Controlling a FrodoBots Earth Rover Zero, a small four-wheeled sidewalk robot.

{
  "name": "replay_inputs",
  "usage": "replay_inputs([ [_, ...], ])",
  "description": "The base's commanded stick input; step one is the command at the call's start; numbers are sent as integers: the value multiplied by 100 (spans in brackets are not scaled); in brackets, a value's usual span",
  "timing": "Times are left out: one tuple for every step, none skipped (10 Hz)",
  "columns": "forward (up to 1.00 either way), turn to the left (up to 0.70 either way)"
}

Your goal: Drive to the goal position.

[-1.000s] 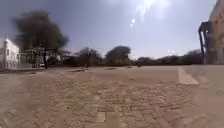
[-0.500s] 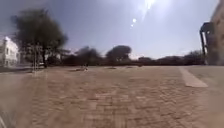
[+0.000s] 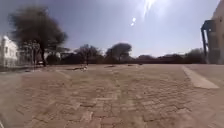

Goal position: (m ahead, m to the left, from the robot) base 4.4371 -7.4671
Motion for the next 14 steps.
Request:
replay_inputs([
  [70, 0],
  [70, 0],
  [70, 0],
  [70, 0],
  [70, 0],
  [70, 0],
  [70, 0],
  [70, 0],
  [70, 0],
  [70, 0],
  [70, 0],
  [70, 0],
  [70, 0],
  [70, 0],
])
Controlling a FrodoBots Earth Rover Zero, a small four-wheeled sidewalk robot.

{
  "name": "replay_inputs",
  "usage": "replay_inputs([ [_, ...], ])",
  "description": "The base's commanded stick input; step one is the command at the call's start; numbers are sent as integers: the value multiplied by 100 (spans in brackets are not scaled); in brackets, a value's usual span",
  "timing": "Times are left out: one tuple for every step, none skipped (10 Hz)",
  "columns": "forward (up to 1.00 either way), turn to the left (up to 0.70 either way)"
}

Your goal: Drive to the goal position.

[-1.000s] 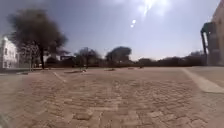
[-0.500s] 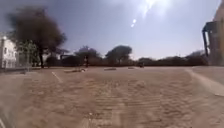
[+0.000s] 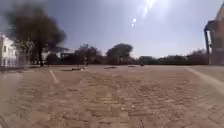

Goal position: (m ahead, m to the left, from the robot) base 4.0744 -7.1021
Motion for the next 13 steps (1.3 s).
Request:
replay_inputs([
  [70, 0],
  [70, 0],
  [70, 0],
  [70, 0],
  [70, 0],
  [70, 0],
  [70, 0],
  [70, 0],
  [70, 0],
  [70, 0],
  [70, 0],
  [70, 0],
  [70, 0],
])
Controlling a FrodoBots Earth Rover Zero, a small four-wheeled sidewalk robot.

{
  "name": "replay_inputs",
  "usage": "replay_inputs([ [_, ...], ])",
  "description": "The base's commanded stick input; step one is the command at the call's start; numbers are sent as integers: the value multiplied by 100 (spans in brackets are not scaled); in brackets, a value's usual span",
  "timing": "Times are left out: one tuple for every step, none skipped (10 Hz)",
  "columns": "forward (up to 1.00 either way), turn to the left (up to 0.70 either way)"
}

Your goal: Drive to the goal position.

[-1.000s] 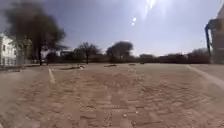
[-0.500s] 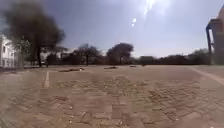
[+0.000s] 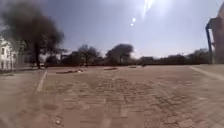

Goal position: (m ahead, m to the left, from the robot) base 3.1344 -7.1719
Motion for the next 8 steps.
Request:
replay_inputs([
  [70, 0],
  [70, 0],
  [70, 0],
  [70, 0],
  [70, 0],
  [70, 0],
  [70, 0],
  [70, 0],
])
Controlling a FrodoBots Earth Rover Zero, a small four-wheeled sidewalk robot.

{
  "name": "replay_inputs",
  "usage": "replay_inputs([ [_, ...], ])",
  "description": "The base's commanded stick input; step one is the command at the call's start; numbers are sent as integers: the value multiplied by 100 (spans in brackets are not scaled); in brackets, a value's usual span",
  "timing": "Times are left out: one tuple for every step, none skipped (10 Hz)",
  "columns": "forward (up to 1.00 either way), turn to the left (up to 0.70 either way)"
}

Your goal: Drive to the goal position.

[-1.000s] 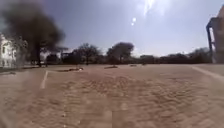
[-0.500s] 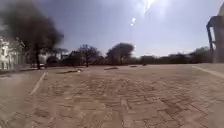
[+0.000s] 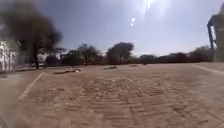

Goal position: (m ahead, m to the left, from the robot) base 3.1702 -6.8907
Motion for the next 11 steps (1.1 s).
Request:
replay_inputs([
  [70, 0],
  [70, 0],
  [70, -27],
  [70, -27],
  [70, -27],
  [70, -27],
  [70, -27],
  [70, -27],
  [70, -27],
  [70, -27],
  [70, -27],
])
